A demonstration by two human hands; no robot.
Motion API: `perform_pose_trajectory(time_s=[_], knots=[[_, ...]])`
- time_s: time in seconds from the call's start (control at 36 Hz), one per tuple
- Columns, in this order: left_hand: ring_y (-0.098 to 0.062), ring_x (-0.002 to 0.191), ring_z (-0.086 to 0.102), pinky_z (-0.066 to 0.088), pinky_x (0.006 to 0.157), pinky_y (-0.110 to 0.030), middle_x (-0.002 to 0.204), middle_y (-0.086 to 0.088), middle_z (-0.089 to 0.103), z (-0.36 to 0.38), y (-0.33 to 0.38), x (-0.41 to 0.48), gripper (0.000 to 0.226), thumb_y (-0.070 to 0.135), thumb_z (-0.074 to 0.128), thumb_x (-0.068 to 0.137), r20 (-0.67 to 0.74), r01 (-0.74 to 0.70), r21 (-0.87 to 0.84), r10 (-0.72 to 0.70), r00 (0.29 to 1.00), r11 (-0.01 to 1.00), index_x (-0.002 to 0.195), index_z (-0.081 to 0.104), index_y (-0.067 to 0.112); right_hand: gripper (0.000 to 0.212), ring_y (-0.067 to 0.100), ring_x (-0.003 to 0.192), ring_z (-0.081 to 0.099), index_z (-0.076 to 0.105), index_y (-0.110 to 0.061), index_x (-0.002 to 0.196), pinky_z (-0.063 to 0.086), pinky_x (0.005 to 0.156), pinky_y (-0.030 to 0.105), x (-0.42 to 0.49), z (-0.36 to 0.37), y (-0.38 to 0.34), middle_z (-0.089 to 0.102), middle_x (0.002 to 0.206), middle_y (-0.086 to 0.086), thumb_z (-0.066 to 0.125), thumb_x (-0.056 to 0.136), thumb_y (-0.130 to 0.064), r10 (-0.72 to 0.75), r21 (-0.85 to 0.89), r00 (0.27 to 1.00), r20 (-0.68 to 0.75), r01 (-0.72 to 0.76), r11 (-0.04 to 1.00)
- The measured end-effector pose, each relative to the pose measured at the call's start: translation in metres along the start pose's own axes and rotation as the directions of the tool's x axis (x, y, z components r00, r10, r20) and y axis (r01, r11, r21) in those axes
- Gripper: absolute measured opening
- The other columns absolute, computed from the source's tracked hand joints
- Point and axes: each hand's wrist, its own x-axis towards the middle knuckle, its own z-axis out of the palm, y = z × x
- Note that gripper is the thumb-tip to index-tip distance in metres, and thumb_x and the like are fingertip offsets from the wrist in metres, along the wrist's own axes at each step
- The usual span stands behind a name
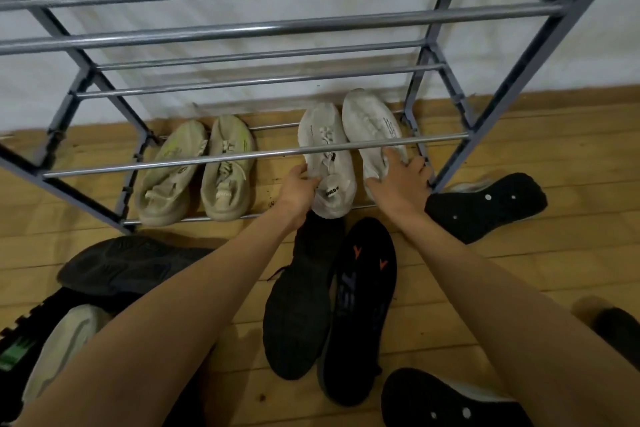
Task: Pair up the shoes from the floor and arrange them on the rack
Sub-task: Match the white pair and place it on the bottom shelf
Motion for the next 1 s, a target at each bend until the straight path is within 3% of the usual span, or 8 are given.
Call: perform_pose_trajectory(time_s=[0.17, 0.22, 0.28, 0.36, 0.56, 0.83, 0.92, 1.0], knots=[[-0.038, 0.115, 0.057, 0.045, 0.099, -0.047, 0.123, -0.021, 0.060, 0.003, -0.001, 0.006, 0.037, 0.010, 0.045, 0.096, 0.002, -0.014, 0.014, 0.014, 1.000, 1.000, 0.133, 0.048, 0.009, 0.065, 0.039, 0.137, 0.014, 0.030, -0.032, 0.142, 0.027, 0.107, 0.056, 0.010, 0.010, 0.003, 0.022, 0.146, 0.017, 0.057, 0.085, -0.047, 0.046, 0.014, 0.999, 0.029, -0.047, 0.999], [-0.033, 0.108, 0.060, 0.046, 0.096, -0.049, 0.121, -0.021, 0.061, 0.003, -0.001, 0.007, 0.032, 0.011, 0.044, 0.096, 0.007, -0.013, 0.029, 0.013, 1.000, 0.999, 0.127, 0.051, 0.009, 0.067, 0.038, 0.138, 0.014, 0.030, -0.033, 0.143, 0.026, 0.109, 0.055, 0.010, 0.014, 0.006, 0.021, 0.147, 0.017, 0.058, 0.084, -0.051, 0.047, 0.022, 0.998, 0.035, -0.047, 0.999], [-0.020, 0.094, 0.063, 0.053, 0.083, -0.038, 0.116, -0.014, 0.064, 0.001, -0.002, 0.011, 0.027, 0.011, 0.045, 0.096, -0.002, -0.027, 0.045, 0.027, 1.000, 0.999, 0.121, 0.054, 0.011, 0.069, 0.038, 0.136, 0.017, 0.030, -0.032, 0.143, 0.029, 0.108, 0.053, 0.009, 0.018, 0.008, 0.023, 0.146, 0.018, 0.058, 0.083, -0.054, 0.049, 0.021, 0.998, 0.035, -0.050, 0.999], [-0.010, 0.081, 0.056, 0.045, 0.064, -0.021, 0.100, -0.001, 0.060, 0.001, -0.003, 0.016, 0.028, 0.012, 0.045, 0.096, -0.032, -0.037, 0.079, 0.039, 0.999, 0.996, 0.122, 0.055, 0.011, 0.069, 0.039, 0.134, 0.021, 0.032, -0.030, 0.141, 0.032, 0.106, 0.052, 0.010, 0.018, 0.012, 0.025, 0.145, 0.018, 0.059, 0.082, -0.055, 0.048, 0.022, 0.998, 0.034, -0.049, 0.999], [-0.027, 0.105, 0.060, 0.049, 0.086, -0.034, 0.115, -0.013, 0.063, 0.005, 0.000, 0.019, 0.030, 0.007, 0.040, 0.097, -0.082, 0.011, 0.056, -0.006, 0.997, 0.998, 0.122, 0.055, 0.006, 0.074, 0.040, 0.134, 0.024, 0.033, -0.024, 0.140, 0.035, 0.103, 0.048, 0.012, 0.016, 0.021, 0.026, 0.146, 0.018, 0.062, 0.080, -0.056, 0.037, 0.040, 0.999, 0.034, -0.039, 0.998], [-0.032, 0.115, 0.057, 0.046, 0.101, -0.045, 0.124, -0.016, 0.061, 0.003, 0.000, 0.024, 0.032, 0.014, 0.040, 0.099, -0.066, 0.043, 0.019, -0.042, 0.997, 0.999, 0.125, 0.055, 0.006, 0.079, 0.040, 0.134, 0.023, 0.028, -0.018, 0.142, 0.035, 0.103, 0.047, 0.014, 0.020, 0.025, 0.026, 0.143, 0.018, 0.066, 0.080, -0.050, 0.010, 0.052, 0.996, 0.093, -0.015, 0.999], [-0.028, 0.115, 0.056, 0.046, 0.098, -0.044, 0.122, -0.009, 0.061, 0.002, -0.001, 0.023, 0.035, 0.032, 0.042, 0.098, -0.033, 0.061, -0.004, -0.061, 0.998, 0.998, 0.123, 0.055, 0.011, 0.081, 0.039, 0.132, 0.024, 0.027, -0.021, 0.141, 0.036, 0.101, 0.046, 0.012, 0.020, 0.027, 0.023, 0.142, 0.016, 0.070, 0.076, -0.044, -0.017, 0.052, 0.991, 0.131, 0.011, 0.999], [-0.014, 0.101, 0.057, 0.046, 0.080, -0.034, 0.112, 0.007, 0.060, -0.002, -0.005, 0.017, 0.052, 0.042, 0.064, 0.084, 0.057, 0.097, -0.054, -0.094, 0.994, 0.994, 0.129, 0.050, 0.020, 0.079, 0.039, 0.131, 0.024, 0.028, -0.021, 0.140, 0.035, 0.104, 0.047, 0.008, 0.019, 0.028, 0.022, 0.142, 0.015, 0.070, 0.076, -0.040, -0.055, 0.019, 0.992, 0.118, 0.053, 0.998]])
